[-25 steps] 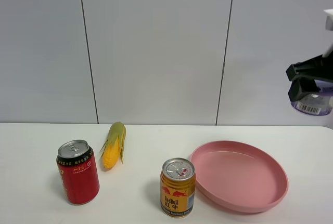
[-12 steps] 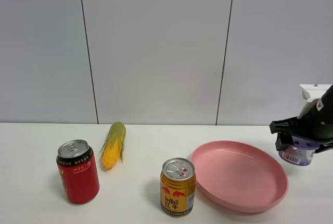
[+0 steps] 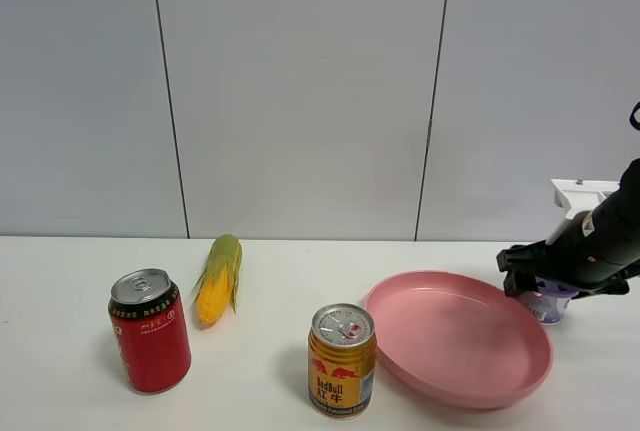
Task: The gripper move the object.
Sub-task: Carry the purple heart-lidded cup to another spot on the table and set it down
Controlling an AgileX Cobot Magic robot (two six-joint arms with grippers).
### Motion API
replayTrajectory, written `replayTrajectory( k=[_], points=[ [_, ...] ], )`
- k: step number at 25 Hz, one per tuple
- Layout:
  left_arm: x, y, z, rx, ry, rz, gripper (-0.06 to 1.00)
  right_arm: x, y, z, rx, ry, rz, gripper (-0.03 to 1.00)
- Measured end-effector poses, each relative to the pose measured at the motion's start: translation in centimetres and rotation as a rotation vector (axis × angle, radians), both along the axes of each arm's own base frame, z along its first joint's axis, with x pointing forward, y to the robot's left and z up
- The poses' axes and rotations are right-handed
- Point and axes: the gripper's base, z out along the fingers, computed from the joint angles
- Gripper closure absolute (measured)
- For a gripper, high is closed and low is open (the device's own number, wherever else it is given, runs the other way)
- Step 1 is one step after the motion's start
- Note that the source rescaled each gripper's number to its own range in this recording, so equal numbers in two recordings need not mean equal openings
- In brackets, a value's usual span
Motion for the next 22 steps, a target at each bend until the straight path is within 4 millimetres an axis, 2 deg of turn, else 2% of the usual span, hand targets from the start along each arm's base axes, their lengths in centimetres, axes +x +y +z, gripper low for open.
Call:
replayTrajectory(
  k=[22],
  points=[
    [0.00,0.00,0.00,0.000,0.000,0.000,-0.06,-0.41,-0.17,0.12,-0.004,0.045,-0.026,0.97]
  ],
)
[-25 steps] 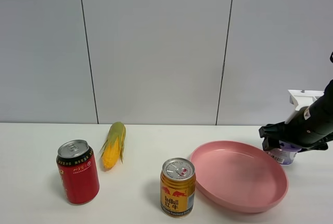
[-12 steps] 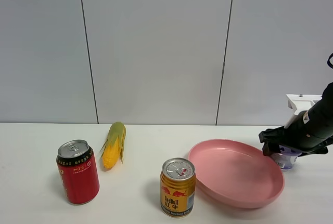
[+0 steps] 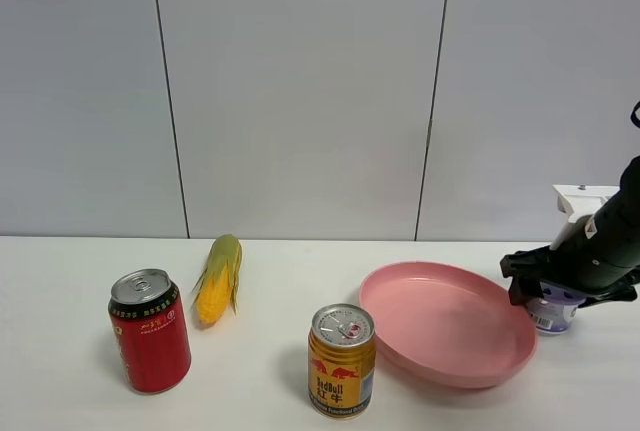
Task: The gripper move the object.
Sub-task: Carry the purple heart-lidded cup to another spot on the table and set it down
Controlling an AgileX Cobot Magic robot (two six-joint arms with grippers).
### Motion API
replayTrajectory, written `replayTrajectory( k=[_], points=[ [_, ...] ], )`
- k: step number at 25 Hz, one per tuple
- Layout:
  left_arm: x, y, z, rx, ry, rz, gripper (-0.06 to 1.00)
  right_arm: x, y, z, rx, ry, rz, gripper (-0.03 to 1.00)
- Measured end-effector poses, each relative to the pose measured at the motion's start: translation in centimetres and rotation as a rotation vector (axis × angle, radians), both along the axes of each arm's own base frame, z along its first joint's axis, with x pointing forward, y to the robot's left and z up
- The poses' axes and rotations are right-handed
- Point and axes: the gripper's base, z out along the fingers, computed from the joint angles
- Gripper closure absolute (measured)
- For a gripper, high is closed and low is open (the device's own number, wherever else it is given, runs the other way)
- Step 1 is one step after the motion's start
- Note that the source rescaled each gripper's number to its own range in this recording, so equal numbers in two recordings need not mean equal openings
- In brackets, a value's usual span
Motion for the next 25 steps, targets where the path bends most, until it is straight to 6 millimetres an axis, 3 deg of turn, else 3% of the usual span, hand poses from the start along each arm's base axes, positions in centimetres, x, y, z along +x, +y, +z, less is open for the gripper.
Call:
replayTrajectory(
  k=[25],
  points=[
    [0.0,0.0,0.0,-0.001,0.000,-0.001,-0.06,0.4,-1.5,1.1,0.008,-0.074,-0.027,0.97]
  ],
)
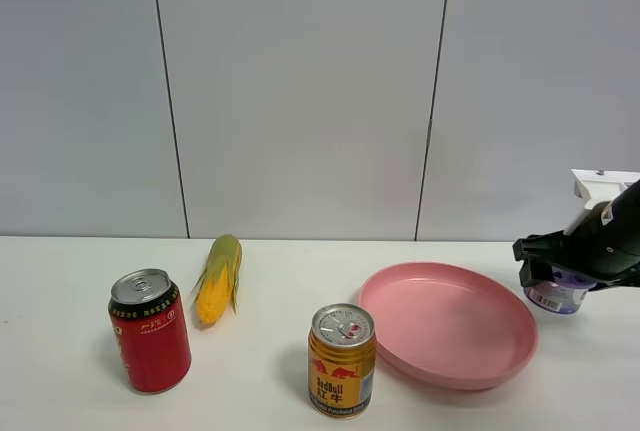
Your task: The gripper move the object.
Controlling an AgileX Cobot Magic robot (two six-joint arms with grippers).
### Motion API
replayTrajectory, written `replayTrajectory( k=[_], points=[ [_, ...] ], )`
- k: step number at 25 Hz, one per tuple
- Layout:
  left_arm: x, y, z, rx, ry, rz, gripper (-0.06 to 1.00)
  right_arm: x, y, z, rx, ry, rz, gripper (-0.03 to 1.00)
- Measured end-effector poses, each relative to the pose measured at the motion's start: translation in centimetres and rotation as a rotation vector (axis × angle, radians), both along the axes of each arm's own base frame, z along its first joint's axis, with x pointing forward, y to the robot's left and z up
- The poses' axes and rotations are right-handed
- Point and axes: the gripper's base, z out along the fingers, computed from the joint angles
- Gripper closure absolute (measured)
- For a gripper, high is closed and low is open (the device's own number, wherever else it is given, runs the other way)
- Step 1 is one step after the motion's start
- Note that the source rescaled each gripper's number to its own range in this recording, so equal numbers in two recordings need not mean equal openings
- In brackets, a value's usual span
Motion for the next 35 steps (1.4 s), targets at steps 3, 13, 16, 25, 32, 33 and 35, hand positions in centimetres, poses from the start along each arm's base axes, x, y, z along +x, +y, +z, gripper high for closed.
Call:
replayTrajectory(
  k=[3,13,16,25,32,33,35],
  points=[
    [0.0,0.0,0.0,0.000,0.000,0.000,-0.06,0.0,0.0,-0.2,0.009,0.003,-0.010,0.97],
    [0.0,0.0,0.0,0.000,0.000,0.000,-0.06,0.5,0.2,-1.0,0.031,-0.030,-0.011,0.72],
    [0.0,0.0,0.0,0.000,0.000,0.000,-0.06,0.5,0.2,-1.0,0.036,-0.033,-0.016,0.69],
    [0.0,0.0,0.0,0.000,0.000,0.000,-0.06,-0.2,0.1,4.6,0.033,-0.152,-0.026,0.69],
    [0.0,0.0,0.0,0.000,0.000,0.000,-0.06,-5.1,-0.2,15.3,-0.074,-0.331,0.025,0.69],
    [0.0,0.0,0.0,0.000,0.000,0.000,-0.06,-6.2,-0.2,16.8,-0.097,-0.355,0.039,0.69],
    [0.0,0.0,0.0,0.000,0.000,0.000,-0.06,-8.2,0.0,19.5,-0.131,-0.378,0.054,0.69]
  ],
)
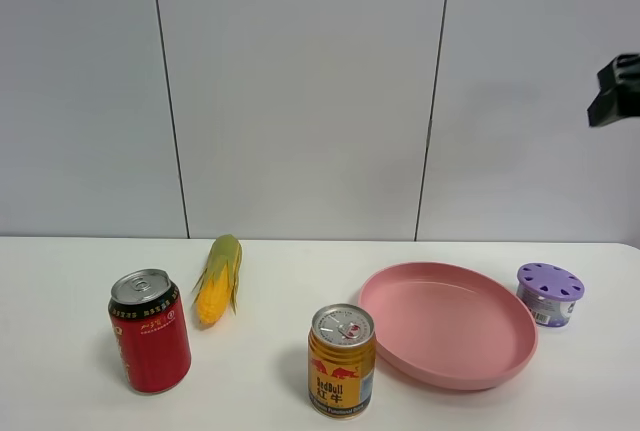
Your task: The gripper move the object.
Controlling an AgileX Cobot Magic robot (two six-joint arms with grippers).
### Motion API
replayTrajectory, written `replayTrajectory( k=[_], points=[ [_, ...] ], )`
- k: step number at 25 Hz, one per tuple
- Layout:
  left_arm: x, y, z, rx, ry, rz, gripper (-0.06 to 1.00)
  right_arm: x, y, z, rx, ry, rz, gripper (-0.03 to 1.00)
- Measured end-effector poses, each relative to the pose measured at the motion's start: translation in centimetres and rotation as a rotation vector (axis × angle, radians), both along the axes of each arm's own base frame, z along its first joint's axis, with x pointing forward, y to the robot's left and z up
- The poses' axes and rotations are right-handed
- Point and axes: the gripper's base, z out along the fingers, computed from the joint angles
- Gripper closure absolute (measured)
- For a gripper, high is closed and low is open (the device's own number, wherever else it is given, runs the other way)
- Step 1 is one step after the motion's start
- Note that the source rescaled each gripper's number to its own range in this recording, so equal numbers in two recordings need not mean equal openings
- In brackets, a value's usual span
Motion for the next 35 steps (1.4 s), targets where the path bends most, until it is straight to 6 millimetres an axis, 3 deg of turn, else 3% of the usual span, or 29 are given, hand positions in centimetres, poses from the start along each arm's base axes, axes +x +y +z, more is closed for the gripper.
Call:
replayTrajectory(
  k=[6,13,16,26,35],
  points=[
    [0.0,0.0,0.0,0.000,0.000,0.000,-0.06,-6.9,-0.5,7.0,-0.042,-0.011,-0.041,0.69],
    [0.0,0.0,0.0,0.000,0.000,0.000,-0.06,-13.8,-1.4,8.3,-0.046,0.120,-0.117,0.69],
    [0.0,0.0,0.0,0.000,0.000,0.000,-0.06,-16.6,-1.8,7.9,-0.039,0.102,-0.155,0.69],
    [0.0,0.0,0.0,0.000,0.000,0.000,-0.06,-25.6,-1.4,2.3,0.049,0.049,-0.198,0.69],
    [0.0,0.0,0.0,0.000,0.000,0.000,-0.06,-29.2,-1.2,-0.1,0.077,-0.012,-0.202,0.69]
  ],
)
